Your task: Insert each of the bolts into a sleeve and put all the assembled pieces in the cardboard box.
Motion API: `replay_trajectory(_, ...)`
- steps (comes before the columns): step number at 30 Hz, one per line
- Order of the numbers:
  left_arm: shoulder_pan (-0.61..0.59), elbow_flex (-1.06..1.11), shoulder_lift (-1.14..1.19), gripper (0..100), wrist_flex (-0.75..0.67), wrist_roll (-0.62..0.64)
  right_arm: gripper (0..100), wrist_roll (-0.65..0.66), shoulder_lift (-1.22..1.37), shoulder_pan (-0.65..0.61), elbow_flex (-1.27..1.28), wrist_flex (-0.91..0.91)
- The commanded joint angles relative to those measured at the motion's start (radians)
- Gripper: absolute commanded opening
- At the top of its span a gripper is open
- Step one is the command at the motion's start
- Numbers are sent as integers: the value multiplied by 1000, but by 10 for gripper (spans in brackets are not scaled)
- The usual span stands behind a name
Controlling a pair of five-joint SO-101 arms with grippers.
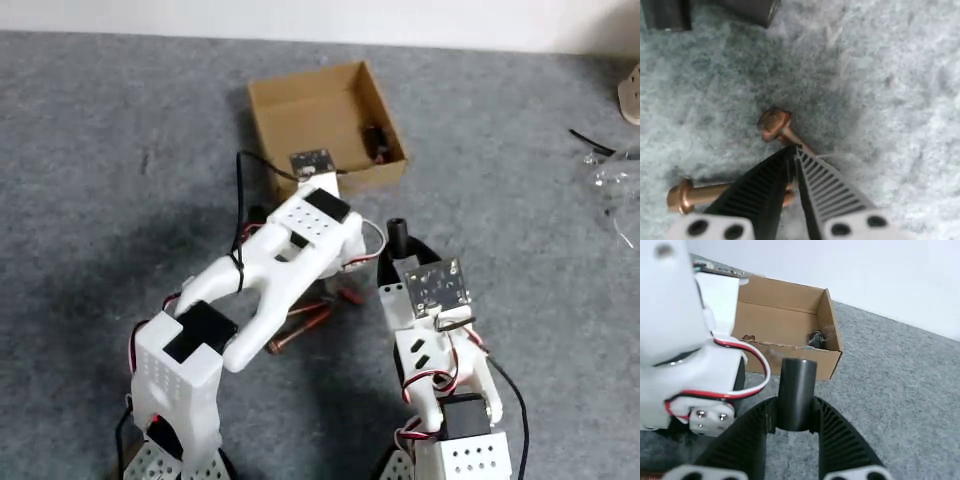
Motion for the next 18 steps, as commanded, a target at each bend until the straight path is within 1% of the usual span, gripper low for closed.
replay_trajectory(1,-16,-35,-8,6,12,6,4,11,-4,12,108,-41)
replay_trajectory(8,-16,-22,-19,5,20,3,4,11,-4,12,114,-77)
replay_trajectory(12,-7,-79,-31,5,117,9,4,11,-4,12,114,-77)
replay_trajectory(16,-8,-134,-117,5,259,9,4,11,-4,12,114,-77)
replay_trajectory(18,-15,-134,-154,5,293,9,4,11,-4,12,114,-77)
